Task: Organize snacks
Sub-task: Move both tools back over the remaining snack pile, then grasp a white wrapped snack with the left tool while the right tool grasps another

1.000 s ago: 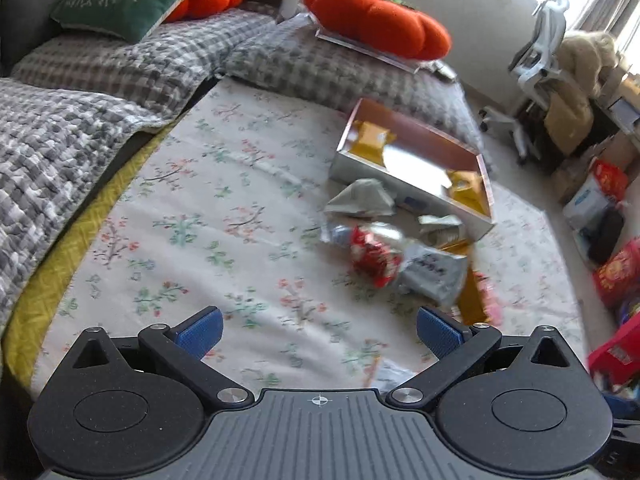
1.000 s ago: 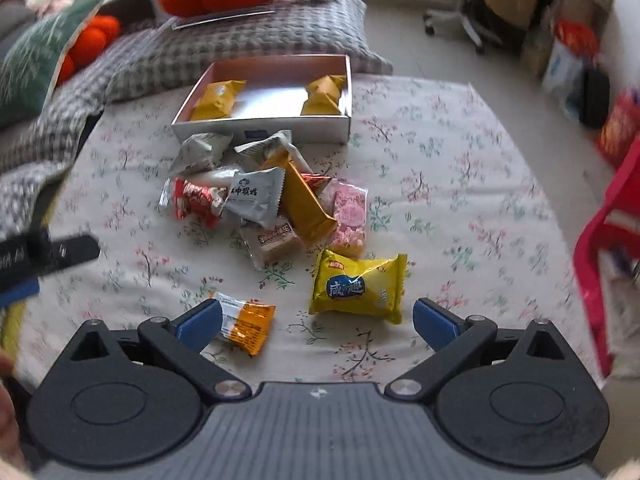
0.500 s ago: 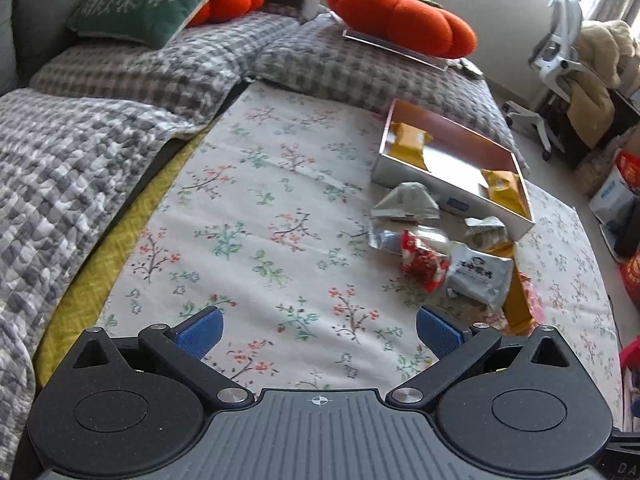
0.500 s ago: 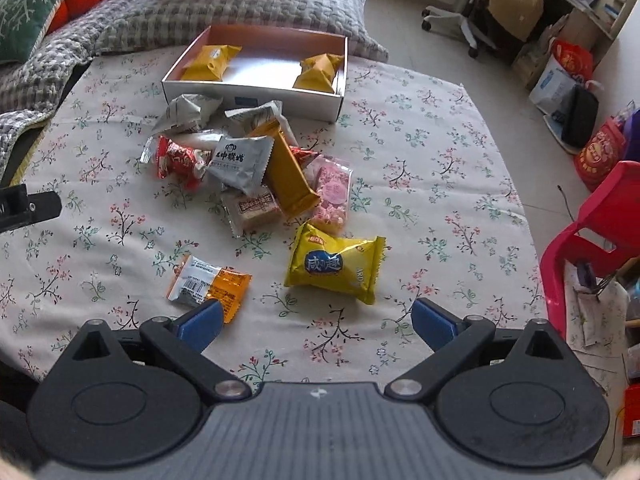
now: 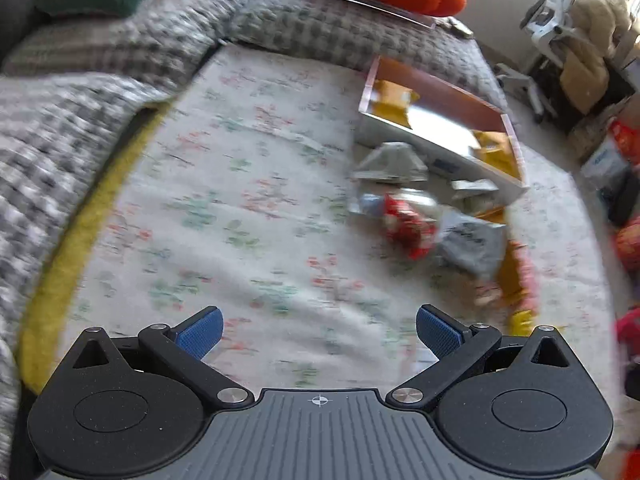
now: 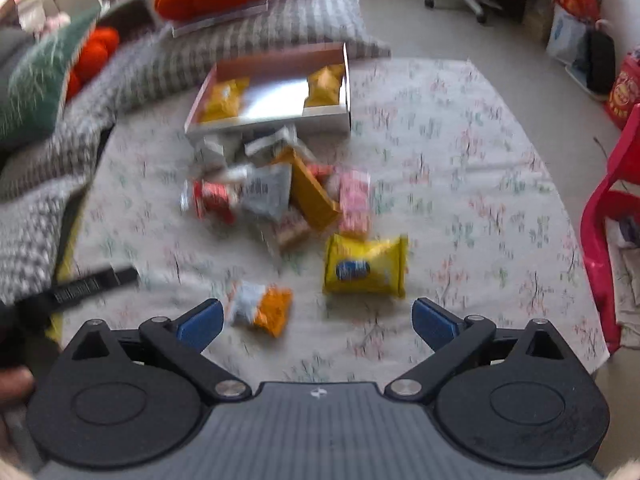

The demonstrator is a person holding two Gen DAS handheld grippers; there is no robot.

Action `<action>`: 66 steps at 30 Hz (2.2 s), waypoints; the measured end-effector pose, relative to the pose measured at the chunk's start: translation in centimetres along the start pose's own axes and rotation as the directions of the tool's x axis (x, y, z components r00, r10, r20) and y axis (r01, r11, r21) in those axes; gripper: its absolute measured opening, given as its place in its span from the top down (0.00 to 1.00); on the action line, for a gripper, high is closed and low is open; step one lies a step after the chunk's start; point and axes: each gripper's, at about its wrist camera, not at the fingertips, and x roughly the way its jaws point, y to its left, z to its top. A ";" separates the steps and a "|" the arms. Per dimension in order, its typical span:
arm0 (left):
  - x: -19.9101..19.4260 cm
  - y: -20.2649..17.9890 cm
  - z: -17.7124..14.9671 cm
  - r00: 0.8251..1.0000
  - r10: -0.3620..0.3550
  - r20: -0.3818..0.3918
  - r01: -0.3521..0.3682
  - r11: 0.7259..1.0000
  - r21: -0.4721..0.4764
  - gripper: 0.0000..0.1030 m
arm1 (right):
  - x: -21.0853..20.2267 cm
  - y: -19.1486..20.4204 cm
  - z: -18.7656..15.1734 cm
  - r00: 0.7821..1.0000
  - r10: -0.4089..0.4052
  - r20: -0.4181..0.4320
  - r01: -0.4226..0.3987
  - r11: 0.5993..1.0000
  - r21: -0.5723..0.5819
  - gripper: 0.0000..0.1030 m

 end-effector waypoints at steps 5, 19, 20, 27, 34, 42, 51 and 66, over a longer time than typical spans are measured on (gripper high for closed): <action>0.2 -2.2 2.2 0.998 -0.052 -0.021 0.050 0.997 -0.060 0.00 | 0.5 1.5 1.9 0.998 0.021 0.065 -0.013 0.991 -0.133 0.01; 6.2 -5.7 8.2 1.000 -0.016 -0.011 0.017 0.999 0.029 0.00 | 7.3 -2.6 7.6 0.997 0.067 0.045 -0.064 0.995 -0.079 0.09; 6.3 -5.7 8.5 1.000 -0.007 -0.001 0.007 0.999 0.031 0.00 | 7.6 -2.6 7.8 0.997 0.069 0.044 -0.065 0.994 -0.089 0.09; 8.2 -4.3 9.4 0.999 0.041 0.031 -0.043 0.996 0.078 0.01 | 10.8 -2.3 8.6 0.997 0.054 -0.051 -0.060 0.990 -0.126 0.37; 8.8 -4.9 9.5 0.992 0.081 0.101 -0.098 0.980 0.173 0.01 | 12.5 -2.9 9.1 0.991 0.089 -0.102 -0.095 0.994 -0.057 0.42; 12.3 -7.1 11.2 0.994 0.065 0.093 -0.084 0.974 0.212 0.01 | 14.1 -2.5 10.9 0.988 0.135 -0.071 -0.135 0.991 -0.002 0.42; 16.0 -7.7 12.5 0.995 0.067 0.070 -0.082 0.970 0.227 0.02 | 16.6 0.1 12.9 0.979 0.200 -0.034 -0.202 0.977 -0.067 0.45; 18.2 -7.0 12.6 1.000 0.029 0.010 -0.031 0.966 0.255 0.44 | 19.8 2.9 12.8 0.957 0.261 -0.124 -0.283 0.933 -0.222 0.55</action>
